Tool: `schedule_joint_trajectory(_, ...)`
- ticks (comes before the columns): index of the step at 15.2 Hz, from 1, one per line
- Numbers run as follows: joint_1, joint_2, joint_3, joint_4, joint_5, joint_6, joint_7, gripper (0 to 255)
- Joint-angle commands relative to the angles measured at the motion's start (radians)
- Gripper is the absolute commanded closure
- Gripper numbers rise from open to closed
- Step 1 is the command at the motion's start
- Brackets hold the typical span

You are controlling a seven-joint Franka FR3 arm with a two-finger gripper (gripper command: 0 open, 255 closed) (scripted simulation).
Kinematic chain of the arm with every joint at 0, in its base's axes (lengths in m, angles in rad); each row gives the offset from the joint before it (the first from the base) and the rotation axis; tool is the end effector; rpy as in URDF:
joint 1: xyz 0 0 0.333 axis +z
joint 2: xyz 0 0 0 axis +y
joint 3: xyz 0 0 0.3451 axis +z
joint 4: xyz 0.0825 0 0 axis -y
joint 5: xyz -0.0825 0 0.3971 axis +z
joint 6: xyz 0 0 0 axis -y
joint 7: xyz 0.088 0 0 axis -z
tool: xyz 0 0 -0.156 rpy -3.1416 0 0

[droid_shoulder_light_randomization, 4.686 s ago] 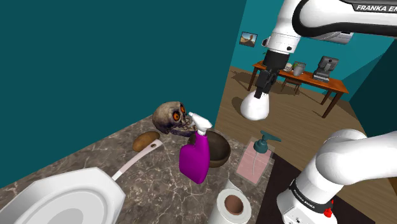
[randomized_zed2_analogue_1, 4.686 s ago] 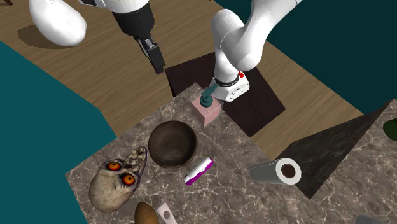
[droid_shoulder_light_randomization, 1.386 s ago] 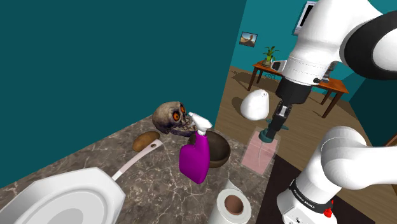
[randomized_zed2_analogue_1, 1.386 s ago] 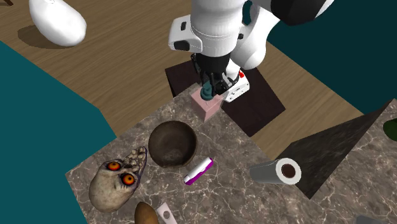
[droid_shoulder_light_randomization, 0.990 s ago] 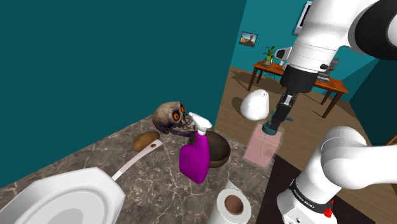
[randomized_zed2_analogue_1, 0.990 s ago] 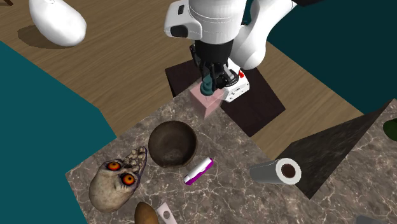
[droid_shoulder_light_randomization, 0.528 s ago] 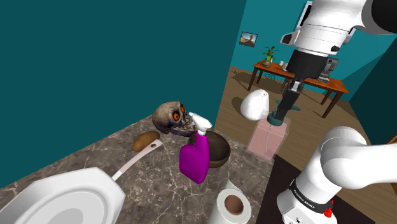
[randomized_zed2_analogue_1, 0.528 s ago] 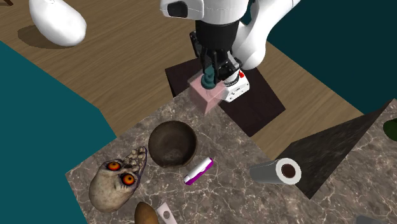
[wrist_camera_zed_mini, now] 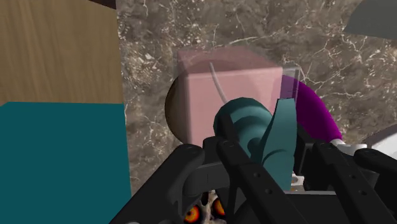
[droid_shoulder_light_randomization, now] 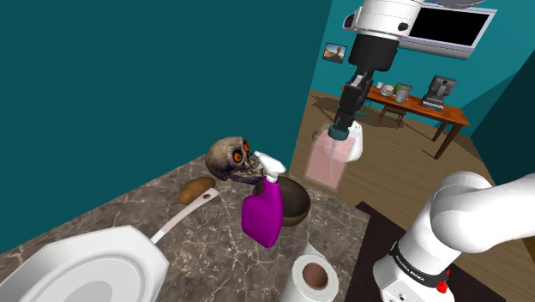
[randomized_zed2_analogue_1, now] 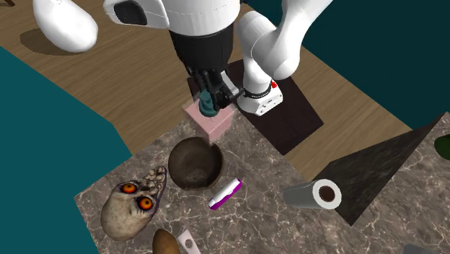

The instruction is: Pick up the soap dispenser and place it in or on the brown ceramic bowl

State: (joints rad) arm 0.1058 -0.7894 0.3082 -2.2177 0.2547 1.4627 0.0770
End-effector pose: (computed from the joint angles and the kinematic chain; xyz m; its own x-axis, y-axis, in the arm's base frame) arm 0.2458 0.1907 0.6024 0.9613 0.2753 0.0048 0.2753 -0.9607 -0.0364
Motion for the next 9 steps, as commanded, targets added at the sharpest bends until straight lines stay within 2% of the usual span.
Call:
schedule_joint_trajectory(1,-0.017,0.086,0.019,0.078,-0.007,0.011,0.012,255)
schedule_joint_trajectory(6,-0.055,0.293,0.063,0.288,-0.043,0.011,0.047,255)
schedule_joint_trajectory(9,-0.053,0.284,0.065,0.254,-0.04,0.036,0.044,255)
